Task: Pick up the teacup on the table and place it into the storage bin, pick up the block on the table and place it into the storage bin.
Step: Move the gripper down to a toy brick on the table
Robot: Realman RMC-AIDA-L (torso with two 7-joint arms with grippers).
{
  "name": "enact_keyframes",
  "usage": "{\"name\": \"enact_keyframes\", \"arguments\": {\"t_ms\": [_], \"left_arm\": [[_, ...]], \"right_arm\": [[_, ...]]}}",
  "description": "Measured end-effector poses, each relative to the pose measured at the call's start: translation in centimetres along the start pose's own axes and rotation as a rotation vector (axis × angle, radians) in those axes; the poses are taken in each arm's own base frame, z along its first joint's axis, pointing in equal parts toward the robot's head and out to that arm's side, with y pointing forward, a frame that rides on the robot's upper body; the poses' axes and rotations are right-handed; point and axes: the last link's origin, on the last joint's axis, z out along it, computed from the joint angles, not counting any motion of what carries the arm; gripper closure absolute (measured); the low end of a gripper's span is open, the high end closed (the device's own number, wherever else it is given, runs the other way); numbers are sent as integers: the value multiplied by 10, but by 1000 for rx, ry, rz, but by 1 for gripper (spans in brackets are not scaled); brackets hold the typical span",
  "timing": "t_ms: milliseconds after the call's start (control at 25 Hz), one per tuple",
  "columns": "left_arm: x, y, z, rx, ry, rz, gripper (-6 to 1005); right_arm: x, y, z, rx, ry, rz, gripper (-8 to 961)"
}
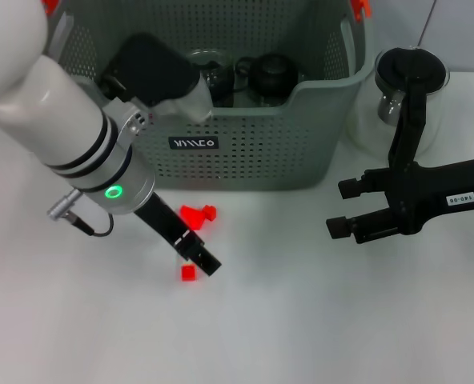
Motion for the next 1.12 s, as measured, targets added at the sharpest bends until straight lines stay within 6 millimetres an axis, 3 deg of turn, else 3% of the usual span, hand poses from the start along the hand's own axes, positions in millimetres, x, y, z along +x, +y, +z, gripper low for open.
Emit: {"name": "enact_keyframes", "arguments": {"t_ms": [280, 640, 1120], "left_arm": [[7, -6, -5, 6, 16, -223, 152], [-5, -21, 2, -52, 14, -472, 158], [-5, -30, 8, -44, -26, -553, 165]], "right_arm": [[-10, -1, -6, -11, 41, -101, 26], [-26, -4, -10, -7, 93, -197, 26], [-40, -1, 1, -31, 137, -274, 27]]}}
